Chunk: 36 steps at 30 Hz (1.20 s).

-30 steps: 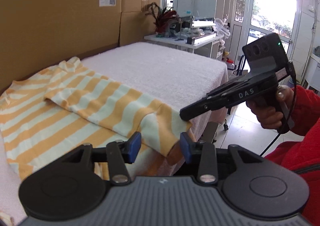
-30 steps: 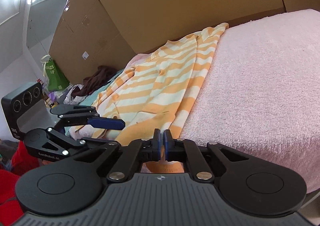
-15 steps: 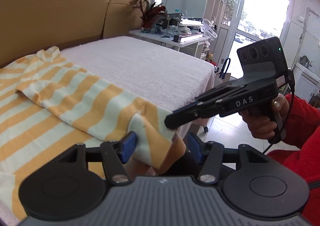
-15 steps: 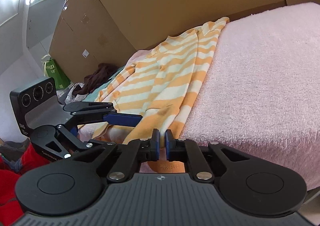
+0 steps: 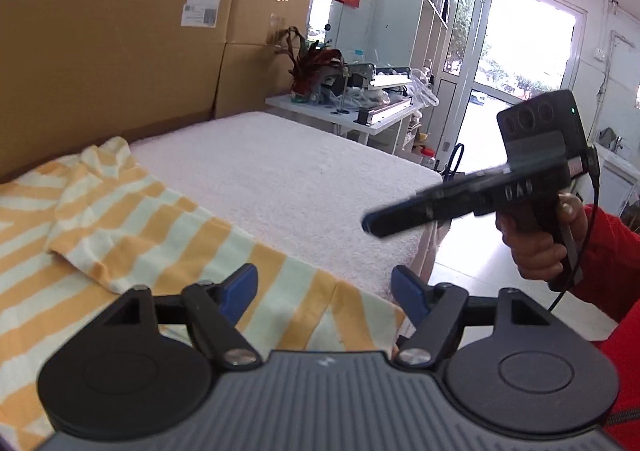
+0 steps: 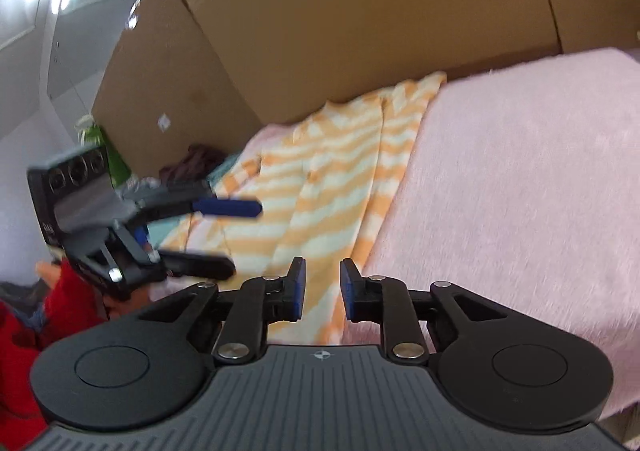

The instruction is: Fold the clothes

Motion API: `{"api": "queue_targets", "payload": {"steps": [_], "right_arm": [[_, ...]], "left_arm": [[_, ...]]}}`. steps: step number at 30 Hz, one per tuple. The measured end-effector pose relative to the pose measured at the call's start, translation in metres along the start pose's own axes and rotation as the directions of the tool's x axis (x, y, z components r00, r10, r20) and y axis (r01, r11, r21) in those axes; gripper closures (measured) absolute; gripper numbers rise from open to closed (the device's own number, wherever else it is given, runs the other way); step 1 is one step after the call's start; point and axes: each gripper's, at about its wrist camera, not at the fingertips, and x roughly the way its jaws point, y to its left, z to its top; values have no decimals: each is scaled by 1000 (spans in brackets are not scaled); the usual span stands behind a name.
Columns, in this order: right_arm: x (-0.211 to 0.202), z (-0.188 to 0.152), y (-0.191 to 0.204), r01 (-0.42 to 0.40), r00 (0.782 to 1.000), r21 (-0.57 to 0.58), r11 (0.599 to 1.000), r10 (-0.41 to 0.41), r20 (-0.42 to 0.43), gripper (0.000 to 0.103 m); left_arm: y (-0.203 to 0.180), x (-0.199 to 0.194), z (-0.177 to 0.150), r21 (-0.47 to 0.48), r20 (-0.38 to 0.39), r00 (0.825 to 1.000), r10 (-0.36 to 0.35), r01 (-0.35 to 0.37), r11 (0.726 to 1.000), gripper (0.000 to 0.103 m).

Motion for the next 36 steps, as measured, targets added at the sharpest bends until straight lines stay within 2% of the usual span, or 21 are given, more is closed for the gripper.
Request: {"api": "queue_targets", "payload": {"steps": [2,4,6,8,9,11,13,15,17,19,22,23,24,25,27,31,33,35,36], "right_arm": [[1,19,-5,5,998,13,1000,-6,69,82],[11,40,-11,22,994,15,1000,-23,106,81],[42,62,-19,26,997,-4,1000,-26,73,79],[75,84,-29,-16,999,-17,1000,17,51,79],[92,95,-34,-30,999,-16,999,31,44,79],[128,115,-46,-41,999,3,999,41,20,70],[166,133,-60,-37,999,35,999,38,-13,70],[198,146,-68,3,999,32,999,-2,-35,70],[224,153,-71,27,997,11,1000,-26,-67,69],[241,156,-72,-1,995,21,1000,3,-103,69],[257,153,-67,-7,990,-7,1000,6,-141,72],[260,151,-64,3,989,-29,1000,-8,-148,77],[262,150,-65,-5,989,-38,999,-1,-145,94],[262,149,-68,-20,992,-28,999,16,-123,99],[255,151,-75,-47,998,6,999,47,-41,99],[233,158,-80,-21,999,7,1000,21,49,99],[229,160,-85,1,1000,8,1000,-1,23,99],[235,160,-90,75,996,-7,997,-76,-44,99],[236,158,-94,77,995,3,997,-77,-62,99]], "left_arm": [[4,22,-4,-4,-70,997,-12,12,1000,44],[3,26,-9,19,-79,997,-16,18,1000,41],[0,25,-14,43,-70,997,-24,27,999,30],[1,24,-16,42,-63,997,-35,38,998,27],[3,24,-17,29,-58,997,-45,47,999,27],[12,20,-18,-33,-44,996,-80,79,996,28],[24,18,-17,-119,-30,993,-117,113,986,32],[32,16,-16,-174,-21,992,-128,122,977,34],[34,15,-16,-198,-16,991,-131,125,972,34],[35,15,-18,-204,-22,990,-137,129,970,34],[37,18,-16,-195,-26,987,-157,149,969,29],[39,19,-15,-197,-27,986,-165,156,968,28],[41,20,-14,-198,-29,984,-173,164,966,28],[42,21,-13,-200,-30,983,-179,169,965,28],[43,22,-12,-204,-33,982,-185,174,963,28],[46,23,-12,-219,-31,980,-196,185,958,25],[45,23,-14,-221,-28,980,-199,188,957,24],[43,23,-14,-212,-34,981,-192,181,960,22],[41,23,-13,-206,-39,982,-185,174,963,22]]}}
